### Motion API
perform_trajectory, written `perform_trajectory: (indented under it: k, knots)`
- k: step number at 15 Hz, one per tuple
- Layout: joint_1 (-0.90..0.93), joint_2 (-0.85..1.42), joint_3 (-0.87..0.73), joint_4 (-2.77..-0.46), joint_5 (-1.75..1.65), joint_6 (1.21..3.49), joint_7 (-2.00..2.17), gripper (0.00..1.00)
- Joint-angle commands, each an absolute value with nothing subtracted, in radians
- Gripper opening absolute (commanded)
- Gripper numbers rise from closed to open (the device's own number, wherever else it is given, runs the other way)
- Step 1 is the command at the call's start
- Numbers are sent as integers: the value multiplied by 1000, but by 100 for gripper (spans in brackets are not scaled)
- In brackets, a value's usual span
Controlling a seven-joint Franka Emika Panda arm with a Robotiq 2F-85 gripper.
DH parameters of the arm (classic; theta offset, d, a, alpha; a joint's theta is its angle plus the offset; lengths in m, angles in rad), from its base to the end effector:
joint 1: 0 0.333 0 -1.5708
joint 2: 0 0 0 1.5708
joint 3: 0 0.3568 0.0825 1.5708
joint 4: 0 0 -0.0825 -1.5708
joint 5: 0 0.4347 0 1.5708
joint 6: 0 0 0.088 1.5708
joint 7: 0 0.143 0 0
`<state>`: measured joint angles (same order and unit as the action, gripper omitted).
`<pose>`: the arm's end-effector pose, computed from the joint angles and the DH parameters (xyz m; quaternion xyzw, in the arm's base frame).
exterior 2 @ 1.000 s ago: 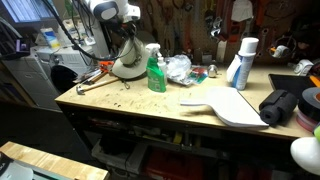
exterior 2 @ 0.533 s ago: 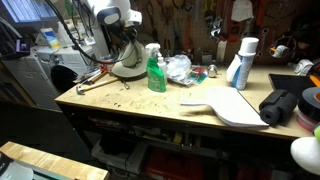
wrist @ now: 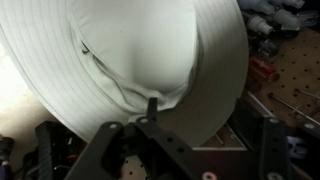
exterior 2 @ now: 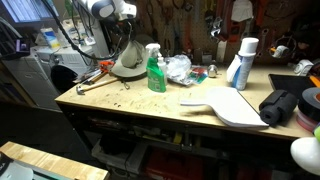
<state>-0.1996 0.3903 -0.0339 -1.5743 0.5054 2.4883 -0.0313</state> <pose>0.7748 -0.1720 0.4632 -0.9168 0.2434 -0.2747 0.1576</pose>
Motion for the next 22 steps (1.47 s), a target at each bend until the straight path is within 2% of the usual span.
perform_trajectory:
  k: [1, 5, 13, 22]
  knots:
    - [-124, 276, -102, -1708, 299, 2539, 117, 100]
    - [-91, 165, -121, -1805, 109, 2365, 187, 100]
    - [-62, 11, -64, -1922, 104, 2031, 146, 100]
    - [-62, 20, -59, -1913, 117, 1973, 125, 100]
